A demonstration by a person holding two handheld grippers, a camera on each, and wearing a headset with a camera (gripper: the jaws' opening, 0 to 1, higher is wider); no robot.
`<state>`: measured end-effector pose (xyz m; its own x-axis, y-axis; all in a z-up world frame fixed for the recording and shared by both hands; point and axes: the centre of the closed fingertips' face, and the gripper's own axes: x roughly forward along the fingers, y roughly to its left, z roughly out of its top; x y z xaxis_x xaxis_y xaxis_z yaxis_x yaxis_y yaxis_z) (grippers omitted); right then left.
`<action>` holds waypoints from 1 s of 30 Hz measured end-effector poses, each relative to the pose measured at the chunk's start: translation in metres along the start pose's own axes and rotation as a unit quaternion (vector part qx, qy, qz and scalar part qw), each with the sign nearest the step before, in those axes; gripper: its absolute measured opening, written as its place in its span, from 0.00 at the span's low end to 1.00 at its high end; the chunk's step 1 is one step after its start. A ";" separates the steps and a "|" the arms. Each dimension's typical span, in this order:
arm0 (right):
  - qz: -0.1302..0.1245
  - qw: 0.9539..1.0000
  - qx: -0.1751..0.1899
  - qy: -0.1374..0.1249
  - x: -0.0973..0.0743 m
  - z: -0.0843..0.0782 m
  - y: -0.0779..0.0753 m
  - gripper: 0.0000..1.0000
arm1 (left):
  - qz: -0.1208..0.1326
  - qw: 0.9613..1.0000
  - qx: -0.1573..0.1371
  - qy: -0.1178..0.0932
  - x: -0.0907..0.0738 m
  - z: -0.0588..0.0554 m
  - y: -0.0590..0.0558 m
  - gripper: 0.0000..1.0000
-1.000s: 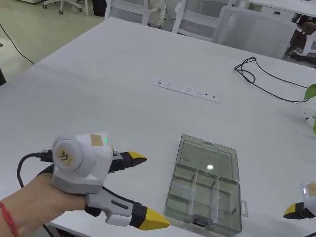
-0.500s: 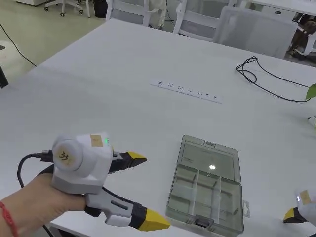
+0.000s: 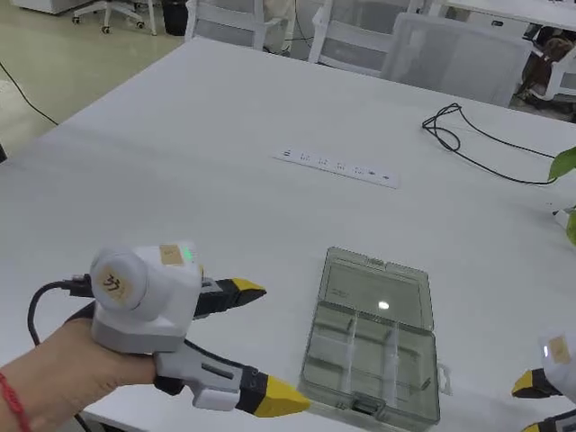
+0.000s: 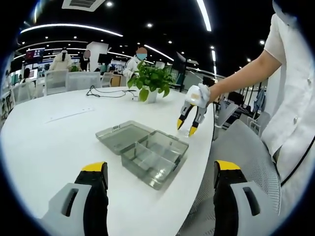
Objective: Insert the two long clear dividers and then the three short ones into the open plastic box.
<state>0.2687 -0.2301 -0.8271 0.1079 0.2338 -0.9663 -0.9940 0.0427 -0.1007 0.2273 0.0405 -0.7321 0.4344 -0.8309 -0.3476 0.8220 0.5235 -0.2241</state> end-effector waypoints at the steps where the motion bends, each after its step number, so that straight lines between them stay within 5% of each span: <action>1: -0.011 1.000 -0.004 -0.013 -0.007 0.010 -0.003 0.33 | -0.001 1.000 -0.003 -0.001 0.001 0.002 -0.001 0.89; 11: -0.049 0.993 -0.024 -0.109 -0.056 0.105 0.003 0.33 | -0.015 0.996 -0.076 -0.039 0.020 0.033 -0.010 0.74; 15: -0.055 0.989 -0.042 -0.133 -0.070 0.139 0.010 0.33 | -0.033 0.991 -0.115 -0.054 0.030 0.046 -0.020 0.69; 23: -0.072 0.984 -0.065 -0.148 -0.083 0.177 0.020 0.33 | -0.051 0.980 -0.183 -0.062 0.045 0.053 -0.031 0.56; 30: -0.076 0.983 -0.077 -0.151 -0.088 0.192 0.029 0.33 | -0.069 0.969 -0.231 -0.060 0.059 0.052 -0.043 0.44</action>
<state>0.2334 -0.0631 -0.7001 0.2318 0.5139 -0.8259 -0.9547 -0.0426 -0.2945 0.2366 -0.0404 -0.6959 0.3947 -0.9003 -0.1832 0.6352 0.4115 -0.6536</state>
